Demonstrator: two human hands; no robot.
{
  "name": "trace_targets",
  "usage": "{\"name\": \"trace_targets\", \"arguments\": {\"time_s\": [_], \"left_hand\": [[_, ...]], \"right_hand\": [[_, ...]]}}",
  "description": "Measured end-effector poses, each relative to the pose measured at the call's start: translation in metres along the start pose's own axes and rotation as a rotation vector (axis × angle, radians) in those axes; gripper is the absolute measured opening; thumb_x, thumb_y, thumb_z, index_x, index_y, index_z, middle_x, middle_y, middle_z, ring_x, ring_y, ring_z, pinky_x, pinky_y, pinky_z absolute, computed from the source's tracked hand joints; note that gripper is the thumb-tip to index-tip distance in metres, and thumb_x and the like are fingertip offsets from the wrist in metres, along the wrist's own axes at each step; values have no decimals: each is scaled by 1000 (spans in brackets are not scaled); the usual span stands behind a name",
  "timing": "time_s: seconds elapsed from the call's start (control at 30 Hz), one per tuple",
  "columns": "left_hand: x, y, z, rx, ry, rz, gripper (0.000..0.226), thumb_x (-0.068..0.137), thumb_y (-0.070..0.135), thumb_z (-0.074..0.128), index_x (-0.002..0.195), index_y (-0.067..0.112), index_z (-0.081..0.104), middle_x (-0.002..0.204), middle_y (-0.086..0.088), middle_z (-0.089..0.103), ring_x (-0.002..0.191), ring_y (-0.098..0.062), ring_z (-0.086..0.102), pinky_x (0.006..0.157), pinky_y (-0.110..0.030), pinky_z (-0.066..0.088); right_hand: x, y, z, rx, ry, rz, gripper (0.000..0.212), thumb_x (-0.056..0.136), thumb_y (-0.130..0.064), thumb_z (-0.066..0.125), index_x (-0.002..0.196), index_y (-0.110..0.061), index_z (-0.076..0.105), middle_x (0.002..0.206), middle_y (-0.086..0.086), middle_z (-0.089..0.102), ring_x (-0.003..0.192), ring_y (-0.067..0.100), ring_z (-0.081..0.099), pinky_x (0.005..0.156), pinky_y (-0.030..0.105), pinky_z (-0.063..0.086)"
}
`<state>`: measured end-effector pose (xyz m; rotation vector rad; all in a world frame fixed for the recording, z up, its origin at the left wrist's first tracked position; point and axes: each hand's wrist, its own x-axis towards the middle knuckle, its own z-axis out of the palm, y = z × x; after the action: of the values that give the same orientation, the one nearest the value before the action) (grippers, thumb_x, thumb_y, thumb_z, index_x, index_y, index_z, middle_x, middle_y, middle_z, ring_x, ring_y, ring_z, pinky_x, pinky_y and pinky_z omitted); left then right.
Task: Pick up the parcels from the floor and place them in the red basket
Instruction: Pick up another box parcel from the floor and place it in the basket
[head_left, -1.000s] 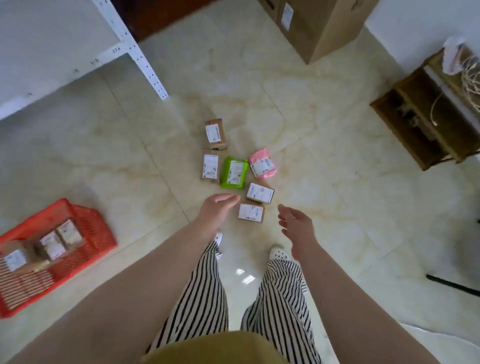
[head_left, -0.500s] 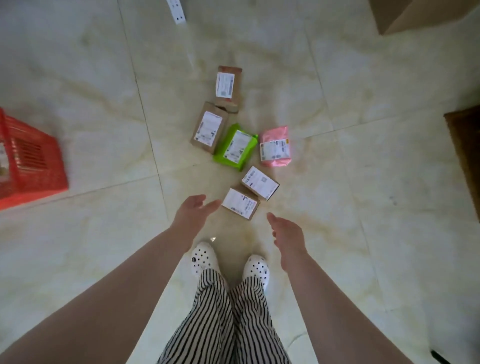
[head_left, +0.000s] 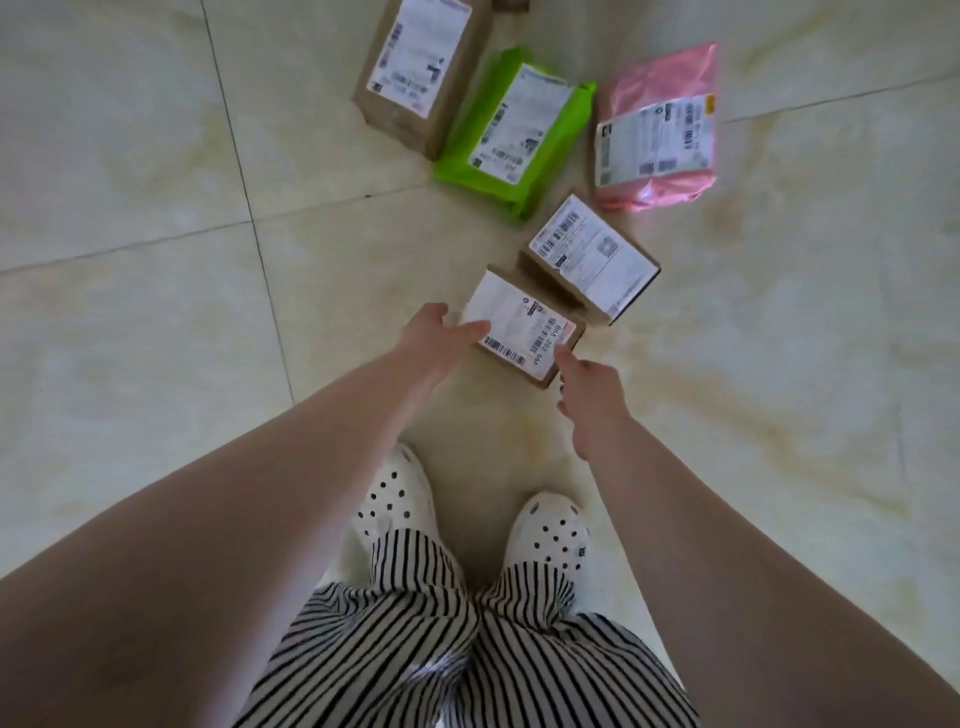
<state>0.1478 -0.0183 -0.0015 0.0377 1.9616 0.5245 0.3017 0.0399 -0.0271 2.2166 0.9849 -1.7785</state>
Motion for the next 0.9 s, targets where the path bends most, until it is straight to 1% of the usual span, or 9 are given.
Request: {"name": "trace_targets", "arguments": {"time_s": [0.1,0.17,0.3,0.4,0.53,0.6,0.7,0.77,0.9], "left_hand": [[9,1,7,47,-42,13,47,89,33,65,129,8,57,125,-11,61,104,-27,56,82,-29,41],[1,4,7,35,-18,13,38,89,33,65,115,5,63,110,-9,64,88,-22,54,70,-26,40],[-34,15,-17,-115,64,-3,45,87,40,67,113,9,50,99,-2,54,83,-15,48,60,-25,34],[-73,31,-53,-220,94,0,48,80,45,72,107,11,51,96,-5,58,73,-11,48,59,-26,33],[-136,52,-101,-349,41,-9,64,71,46,80,117,16,48,102,-2,63,95,-19,61,90,-35,50],[-171,64,-120,-454,17,-22,70,72,42,81,126,16,45,105,-5,66,106,-24,64,99,-40,51],[-216,79,-133,-623,44,-34,73,73,43,79,130,15,43,110,-8,65,106,-25,65,98,-38,52],[-258,85,-141,-744,100,-49,72,74,44,78,129,13,43,110,-8,65,104,-25,66,96,-37,54],[-353,82,-158,-1051,101,-102,80,70,46,80,133,11,44,114,-12,67,103,-25,69,89,-34,57]], "right_hand": [[7,-2,6,-9,-25,-38,38,96,-38,56,116,-6,65,87,3,59,75,19,52,77,33,44],[-1,-5,7,14,-17,-69,35,98,-30,55,122,-7,64,97,2,62,78,16,55,79,32,45],[-46,-22,3,91,-5,-156,24,96,-30,59,115,-16,64,94,-10,65,79,4,56,77,26,45],[-96,-47,-2,199,-43,-227,13,94,-28,62,106,-23,63,95,-16,65,91,1,61,90,29,50],[-167,-90,-15,251,-109,-331,10,94,-27,63,103,-32,64,98,-20,67,90,-3,61,87,30,52],[-202,-113,-22,259,-132,-369,15,94,-28,63,109,-30,63,102,-17,67,93,2,62,84,30,51],[-251,-137,-24,286,-159,-290,61,88,-38,69,142,-22,45,131,-4,58,114,14,57,96,36,50],[-296,-146,-24,259,-197,-171,74,81,-47,73,144,-21,42,137,0,53,118,18,52,95,38,50],[-404,-149,-28,98,-428,-108,35,85,-47,68,109,-21,64,118,5,67,107,21,62,90,38,47]]}}
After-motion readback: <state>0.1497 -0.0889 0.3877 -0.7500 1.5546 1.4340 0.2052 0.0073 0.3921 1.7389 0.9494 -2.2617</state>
